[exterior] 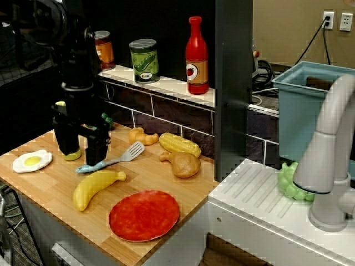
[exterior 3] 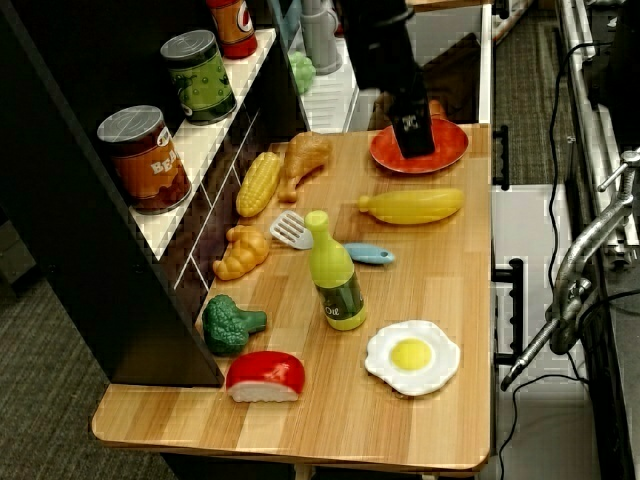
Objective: Put banana on plate
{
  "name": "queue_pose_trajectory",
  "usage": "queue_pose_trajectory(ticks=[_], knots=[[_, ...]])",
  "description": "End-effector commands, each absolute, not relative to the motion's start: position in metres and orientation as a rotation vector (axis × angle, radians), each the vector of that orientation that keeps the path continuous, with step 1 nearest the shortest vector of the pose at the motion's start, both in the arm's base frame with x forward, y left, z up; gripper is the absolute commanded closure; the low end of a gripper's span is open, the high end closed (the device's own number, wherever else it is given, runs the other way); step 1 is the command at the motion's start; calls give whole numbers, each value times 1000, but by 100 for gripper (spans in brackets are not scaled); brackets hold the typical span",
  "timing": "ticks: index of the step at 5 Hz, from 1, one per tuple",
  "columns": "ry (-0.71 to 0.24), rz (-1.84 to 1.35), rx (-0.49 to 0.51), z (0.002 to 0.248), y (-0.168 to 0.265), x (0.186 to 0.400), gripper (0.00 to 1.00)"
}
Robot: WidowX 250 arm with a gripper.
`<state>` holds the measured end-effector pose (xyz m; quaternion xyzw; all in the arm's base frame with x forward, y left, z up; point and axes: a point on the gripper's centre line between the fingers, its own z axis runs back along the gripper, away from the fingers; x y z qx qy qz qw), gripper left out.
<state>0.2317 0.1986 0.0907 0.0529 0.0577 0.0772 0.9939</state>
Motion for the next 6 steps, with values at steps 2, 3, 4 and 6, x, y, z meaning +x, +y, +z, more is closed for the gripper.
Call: queue_pose_trajectory(ticks=[2,3,4,6], knots=[[57,195,92,90,231,214,0],[13,198,70,90,222,201,0],[-4,231,40,90,216,198,0],[-13,298,-13,91,215,204,0]])
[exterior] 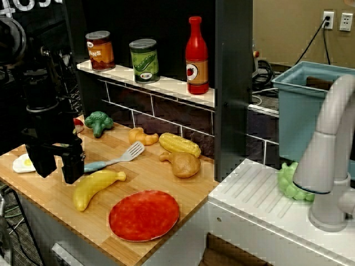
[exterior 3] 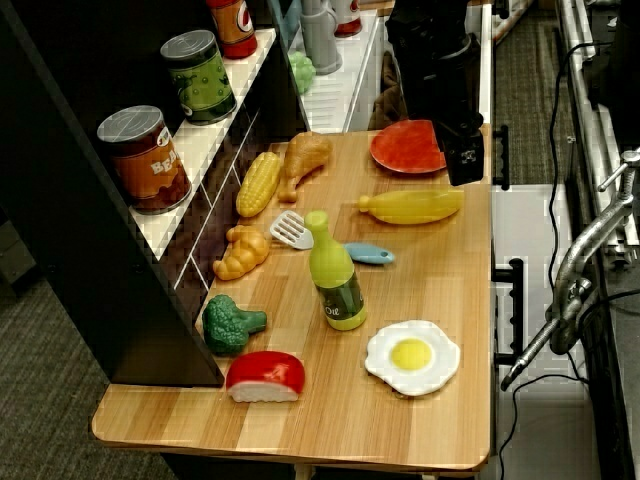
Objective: Put banana on plate
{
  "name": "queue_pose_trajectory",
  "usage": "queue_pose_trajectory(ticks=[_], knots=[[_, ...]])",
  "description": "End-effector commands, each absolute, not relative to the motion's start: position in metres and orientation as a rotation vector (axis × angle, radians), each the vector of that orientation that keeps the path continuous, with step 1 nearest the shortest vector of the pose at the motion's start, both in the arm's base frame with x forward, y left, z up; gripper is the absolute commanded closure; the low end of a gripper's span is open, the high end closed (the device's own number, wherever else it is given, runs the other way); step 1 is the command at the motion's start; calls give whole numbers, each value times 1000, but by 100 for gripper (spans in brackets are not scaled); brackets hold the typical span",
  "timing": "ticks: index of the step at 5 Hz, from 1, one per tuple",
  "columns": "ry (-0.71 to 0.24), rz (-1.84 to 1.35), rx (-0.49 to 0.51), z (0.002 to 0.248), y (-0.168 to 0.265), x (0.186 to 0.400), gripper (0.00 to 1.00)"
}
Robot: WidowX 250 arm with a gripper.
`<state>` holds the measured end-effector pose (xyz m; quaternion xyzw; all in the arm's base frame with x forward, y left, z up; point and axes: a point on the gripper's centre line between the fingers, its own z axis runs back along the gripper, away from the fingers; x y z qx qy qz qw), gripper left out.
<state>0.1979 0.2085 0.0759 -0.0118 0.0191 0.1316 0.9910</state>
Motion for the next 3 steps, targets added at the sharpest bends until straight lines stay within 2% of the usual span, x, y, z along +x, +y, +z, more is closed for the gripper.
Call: queue_pose_trajectory(ticks=[1,3], knots=[[-26,318,-20,85,212,210,0],[-73,335,-5,64,208,234,0]])
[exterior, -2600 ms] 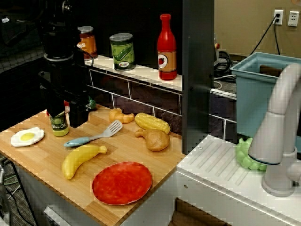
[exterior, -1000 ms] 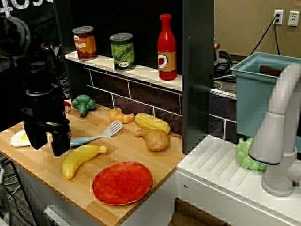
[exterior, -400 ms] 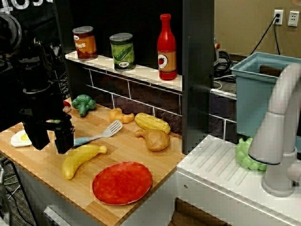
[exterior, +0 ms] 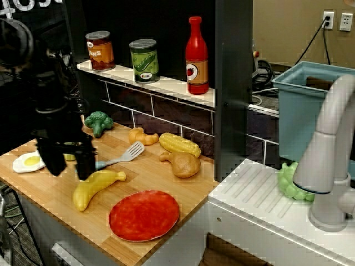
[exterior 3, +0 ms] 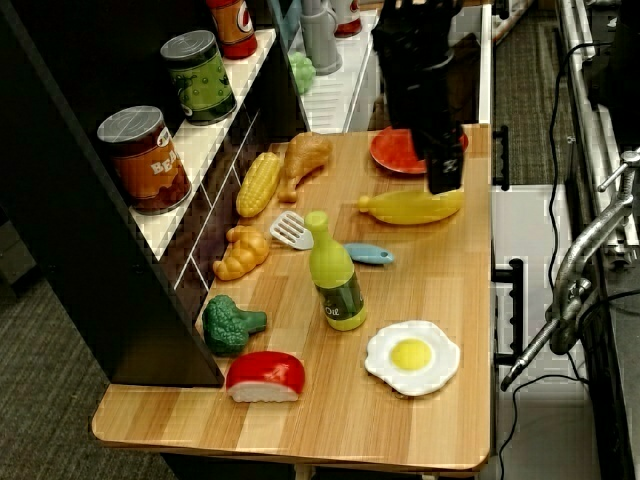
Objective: Put banana on plate
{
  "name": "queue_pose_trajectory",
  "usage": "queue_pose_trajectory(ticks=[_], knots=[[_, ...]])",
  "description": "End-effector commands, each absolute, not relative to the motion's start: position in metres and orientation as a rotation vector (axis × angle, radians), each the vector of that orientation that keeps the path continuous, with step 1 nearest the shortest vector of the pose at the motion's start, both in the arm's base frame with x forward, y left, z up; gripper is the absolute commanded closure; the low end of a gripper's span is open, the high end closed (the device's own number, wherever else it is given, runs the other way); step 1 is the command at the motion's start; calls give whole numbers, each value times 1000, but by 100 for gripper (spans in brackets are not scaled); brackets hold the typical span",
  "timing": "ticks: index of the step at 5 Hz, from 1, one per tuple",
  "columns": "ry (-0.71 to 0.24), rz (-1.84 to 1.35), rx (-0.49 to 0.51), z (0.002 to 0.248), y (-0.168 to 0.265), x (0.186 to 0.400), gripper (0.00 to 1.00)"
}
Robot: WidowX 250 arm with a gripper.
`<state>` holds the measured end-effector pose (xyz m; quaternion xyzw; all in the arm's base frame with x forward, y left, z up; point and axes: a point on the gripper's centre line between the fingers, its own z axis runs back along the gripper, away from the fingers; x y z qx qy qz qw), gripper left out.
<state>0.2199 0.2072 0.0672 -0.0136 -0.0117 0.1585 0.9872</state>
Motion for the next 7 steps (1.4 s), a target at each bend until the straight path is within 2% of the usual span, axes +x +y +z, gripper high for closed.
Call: queue_pose_trajectory(ticks=[1,3,4,6,7], knots=[[-92,372,-16,52,208,241,0],[-113,380,27,37,211,244,0],[-99,379,43,32,213,243,100],[-109,376,20,43,212,240,100],[-86,374,-4,59,208,241,100]])
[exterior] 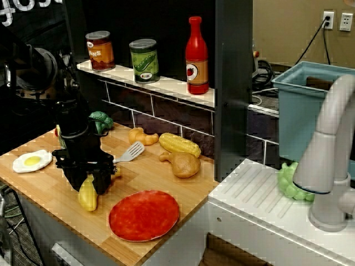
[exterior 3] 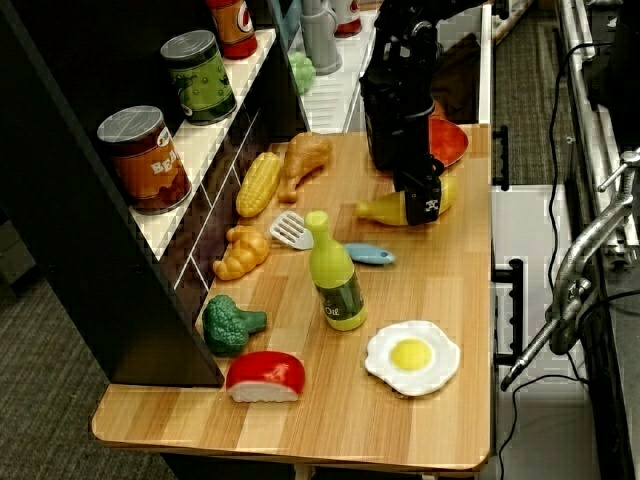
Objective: Put banana on plate
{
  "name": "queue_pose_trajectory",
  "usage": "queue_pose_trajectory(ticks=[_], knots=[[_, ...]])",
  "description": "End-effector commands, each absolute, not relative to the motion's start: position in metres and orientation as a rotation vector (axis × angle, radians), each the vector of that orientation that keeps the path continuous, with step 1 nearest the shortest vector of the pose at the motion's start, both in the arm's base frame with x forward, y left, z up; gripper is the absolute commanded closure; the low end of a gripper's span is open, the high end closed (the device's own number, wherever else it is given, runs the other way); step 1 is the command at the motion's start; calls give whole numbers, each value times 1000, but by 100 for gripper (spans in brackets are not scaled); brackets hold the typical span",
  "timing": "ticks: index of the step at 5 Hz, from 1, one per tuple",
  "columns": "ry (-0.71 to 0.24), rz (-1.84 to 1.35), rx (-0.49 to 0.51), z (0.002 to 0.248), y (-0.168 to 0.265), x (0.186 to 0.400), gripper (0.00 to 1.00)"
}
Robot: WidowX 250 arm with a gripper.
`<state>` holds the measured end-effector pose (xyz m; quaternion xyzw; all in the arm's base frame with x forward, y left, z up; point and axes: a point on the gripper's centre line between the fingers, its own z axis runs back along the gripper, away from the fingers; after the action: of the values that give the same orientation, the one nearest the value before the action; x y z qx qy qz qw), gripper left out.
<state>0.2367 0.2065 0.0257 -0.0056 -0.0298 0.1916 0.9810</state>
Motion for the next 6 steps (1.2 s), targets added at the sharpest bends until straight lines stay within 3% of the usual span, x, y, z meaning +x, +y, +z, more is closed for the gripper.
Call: queue_pose_trajectory(ticks=[1,3,4,6], knots=[[-74,340,-39,85,197,237,100],[-41,264,-167,117,157,212,100],[-31,219,-167,112,137,193,100],[-3,217,-153,91,122,184,100]])
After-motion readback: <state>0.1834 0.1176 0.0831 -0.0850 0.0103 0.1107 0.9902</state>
